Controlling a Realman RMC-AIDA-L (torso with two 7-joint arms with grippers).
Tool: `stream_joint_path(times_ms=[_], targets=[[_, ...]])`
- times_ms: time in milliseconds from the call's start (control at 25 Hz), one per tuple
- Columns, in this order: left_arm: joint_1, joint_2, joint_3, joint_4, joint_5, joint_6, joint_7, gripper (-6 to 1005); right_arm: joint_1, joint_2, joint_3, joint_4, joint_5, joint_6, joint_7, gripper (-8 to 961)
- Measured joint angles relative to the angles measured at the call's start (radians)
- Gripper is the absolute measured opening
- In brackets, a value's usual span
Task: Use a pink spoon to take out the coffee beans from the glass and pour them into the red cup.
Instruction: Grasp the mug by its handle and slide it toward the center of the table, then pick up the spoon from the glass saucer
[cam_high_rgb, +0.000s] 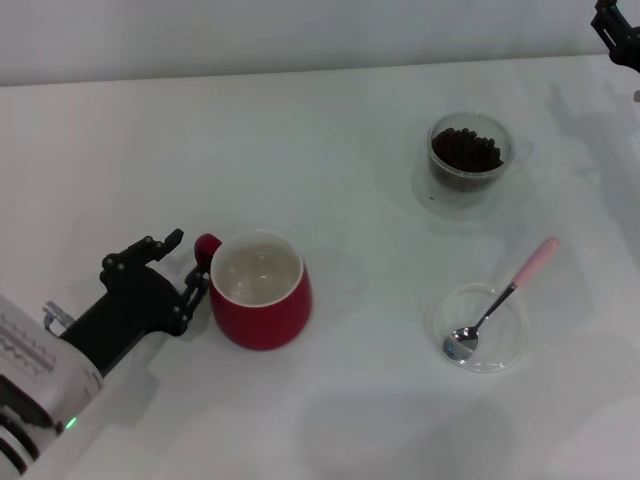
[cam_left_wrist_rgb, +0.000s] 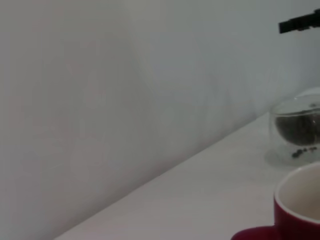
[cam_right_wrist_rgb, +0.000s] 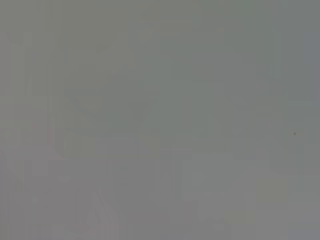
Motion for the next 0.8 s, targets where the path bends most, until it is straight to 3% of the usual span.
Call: stream_joint_path(times_ms=[480, 640, 800], targets=[[0.072, 0.001, -0.002, 0.039, -0.011, 0.014, 0.075, 732, -0.002, -0.002, 0.0, 0.0, -0.001, -0.001, 0.0, 821], [0.128, 0.004, -0.003, 0.054, -0.05, 0.054, 0.071, 788, -0.001, -0.003, 0.0, 0.0, -0.002, -0.001, 0.0, 820], [0.206, 0.003, -0.003, 0.054, -0.202, 0.175, 0.069, 816, -0.007, -0.002, 0.01, 0.0, 0.007, -0.004, 0.002, 820]])
